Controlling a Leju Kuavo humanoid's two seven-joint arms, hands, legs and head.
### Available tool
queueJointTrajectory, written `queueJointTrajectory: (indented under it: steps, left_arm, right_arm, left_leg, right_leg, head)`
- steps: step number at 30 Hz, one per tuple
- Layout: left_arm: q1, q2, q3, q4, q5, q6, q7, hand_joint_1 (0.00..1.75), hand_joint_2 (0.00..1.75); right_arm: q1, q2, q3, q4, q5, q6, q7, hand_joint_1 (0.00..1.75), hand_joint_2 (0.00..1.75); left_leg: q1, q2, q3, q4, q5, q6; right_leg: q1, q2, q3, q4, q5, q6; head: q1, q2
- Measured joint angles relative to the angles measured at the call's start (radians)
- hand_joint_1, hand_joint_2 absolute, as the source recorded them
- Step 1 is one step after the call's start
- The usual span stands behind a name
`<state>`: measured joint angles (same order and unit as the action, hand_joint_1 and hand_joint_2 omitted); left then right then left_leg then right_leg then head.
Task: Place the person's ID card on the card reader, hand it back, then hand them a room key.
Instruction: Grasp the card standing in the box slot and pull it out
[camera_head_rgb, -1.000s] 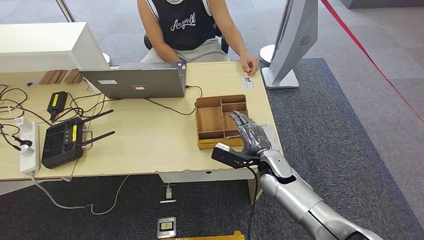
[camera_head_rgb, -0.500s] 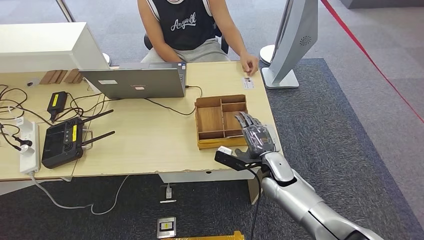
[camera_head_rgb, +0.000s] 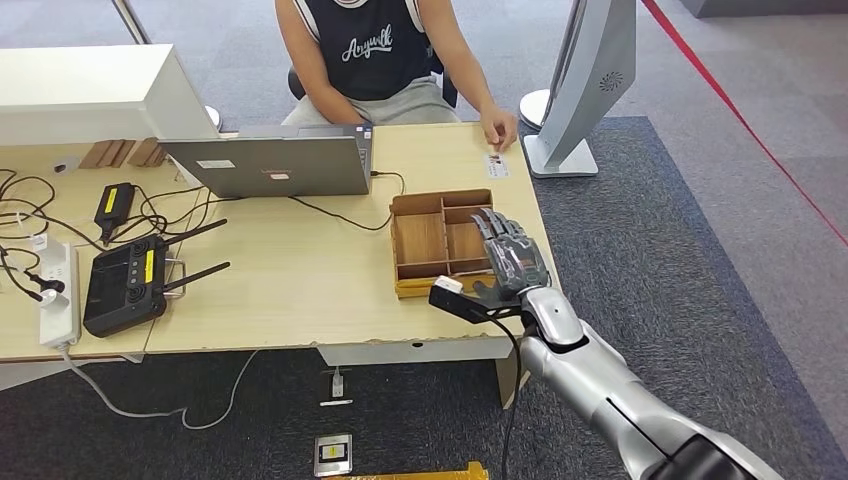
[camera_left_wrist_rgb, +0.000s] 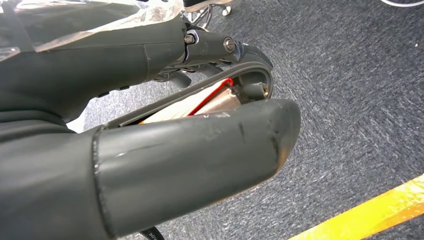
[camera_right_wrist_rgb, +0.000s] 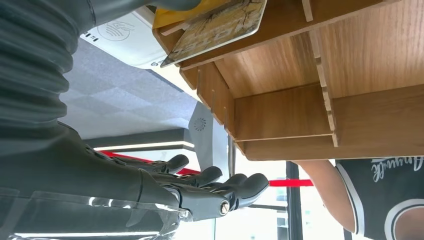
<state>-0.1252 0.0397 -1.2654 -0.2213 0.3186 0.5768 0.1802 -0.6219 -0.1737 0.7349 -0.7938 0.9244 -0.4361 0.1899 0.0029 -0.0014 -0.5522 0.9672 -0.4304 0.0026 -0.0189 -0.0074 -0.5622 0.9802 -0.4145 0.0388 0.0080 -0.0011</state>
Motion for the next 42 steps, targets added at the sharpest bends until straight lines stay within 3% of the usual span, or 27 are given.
queueJointTrajectory:
  steps: [25,26,29,30,32,42]
  left_arm:
    - [0.000,0.000,0.000,0.000,-0.002,0.010,-0.001,0.00,0.00]
    - [0.000,-0.001,0.000,0.000,-0.002,0.010,-0.001,0.00,0.00]
    - [0.000,-0.001,0.000,0.000,-0.002,0.010,-0.002,0.00,0.00]
    - [0.000,-0.001,0.000,0.000,-0.003,0.010,-0.002,0.00,0.00]
    - [0.000,-0.001,0.000,0.000,-0.004,0.010,-0.003,0.00,0.00]
    - [0.000,-0.001,0.000,0.000,-0.015,0.010,-0.007,0.00,0.00]
  right_arm:
    - [-0.026,0.041,0.000,0.139,-0.033,-0.017,-0.046,0.00,1.75]
    - [-0.026,0.041,0.000,0.141,-0.034,-0.018,-0.047,0.17,1.75]
    - [-0.026,0.042,0.000,0.149,-0.039,-0.020,-0.050,1.38,1.75]
    - [-0.027,0.043,0.000,0.152,-0.041,-0.021,-0.052,1.65,1.75]
    - [-0.027,0.043,0.000,0.157,-0.048,-0.021,-0.055,1.74,1.75]
    - [-0.029,0.042,-0.002,0.174,-0.073,-0.026,-0.058,1.70,1.75]
  left_leg:
    - [0.000,0.000,0.000,0.000,0.000,0.000]
    - [0.000,0.000,0.000,0.000,0.000,0.000]
    - [0.000,0.000,0.000,0.000,0.000,0.000]
    - [0.000,0.000,0.000,0.000,0.000,0.000]
    - [0.000,0.000,0.000,0.000,0.000,0.000]
    - [0.000,0.000,0.000,0.000,0.000,0.000]
  right_leg:
    - [0.000,0.000,0.000,0.000,0.000,0.000]
    - [0.000,0.000,0.000,0.000,0.000,0.000]
    - [0.000,0.000,0.000,0.000,0.000,0.000]
    - [0.000,0.000,0.000,0.000,0.000,0.000]
    - [0.000,0.000,0.000,0.000,0.000,0.000]
    - [0.000,0.000,0.000,0.000,0.000,0.000]
  head:
    - [0.000,0.000]
    - [0.000,0.000]
    - [0.000,0.000]
    - [0.000,0.000]
    - [0.000,0.000]
    - [0.000,0.000]
